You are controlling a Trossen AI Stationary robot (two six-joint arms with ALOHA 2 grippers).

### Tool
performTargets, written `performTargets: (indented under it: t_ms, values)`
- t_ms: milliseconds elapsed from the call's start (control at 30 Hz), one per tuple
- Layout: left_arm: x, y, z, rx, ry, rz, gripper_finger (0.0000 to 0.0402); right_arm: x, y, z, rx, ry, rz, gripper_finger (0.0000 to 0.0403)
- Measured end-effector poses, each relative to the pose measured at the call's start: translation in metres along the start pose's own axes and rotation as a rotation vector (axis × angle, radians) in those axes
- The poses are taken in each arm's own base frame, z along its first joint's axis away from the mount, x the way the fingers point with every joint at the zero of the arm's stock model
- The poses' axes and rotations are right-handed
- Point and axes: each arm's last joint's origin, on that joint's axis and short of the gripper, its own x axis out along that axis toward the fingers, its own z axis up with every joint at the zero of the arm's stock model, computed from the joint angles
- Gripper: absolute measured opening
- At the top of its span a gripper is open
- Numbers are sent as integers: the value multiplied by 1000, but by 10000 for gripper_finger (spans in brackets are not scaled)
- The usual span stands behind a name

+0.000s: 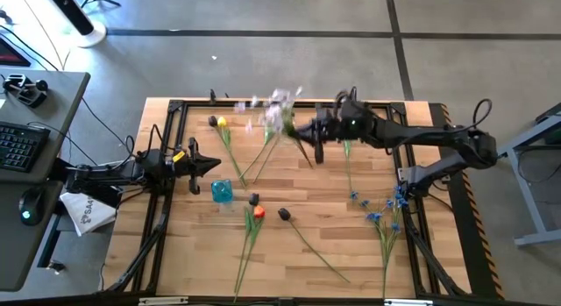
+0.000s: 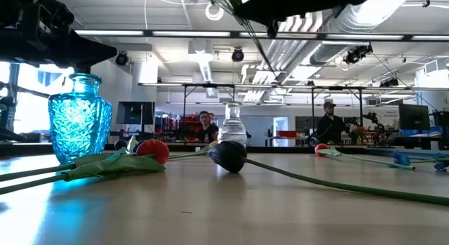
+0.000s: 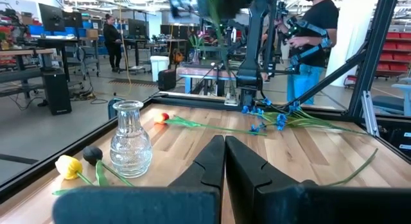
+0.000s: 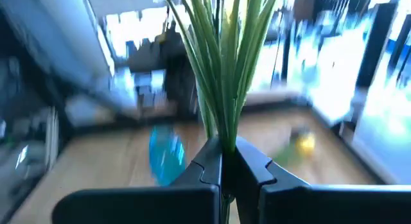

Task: Sort flowers into vase by color
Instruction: Put the white flowers into the transparent vase

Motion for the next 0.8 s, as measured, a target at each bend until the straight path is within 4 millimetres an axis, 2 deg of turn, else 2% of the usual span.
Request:
performTargets:
  t_ms: [267, 600, 800]
  values:
    - [0, 0, 0, 0, 0, 0, 1, 11, -37, 15, -64, -344, -88, 6]
    - [0, 0, 0, 0, 0, 0, 1, 29, -92, -16, -92, -424, -268, 10]
    - [0, 0, 0, 0, 0, 0, 1, 25, -110, -21, -123, -440, -302, 10]
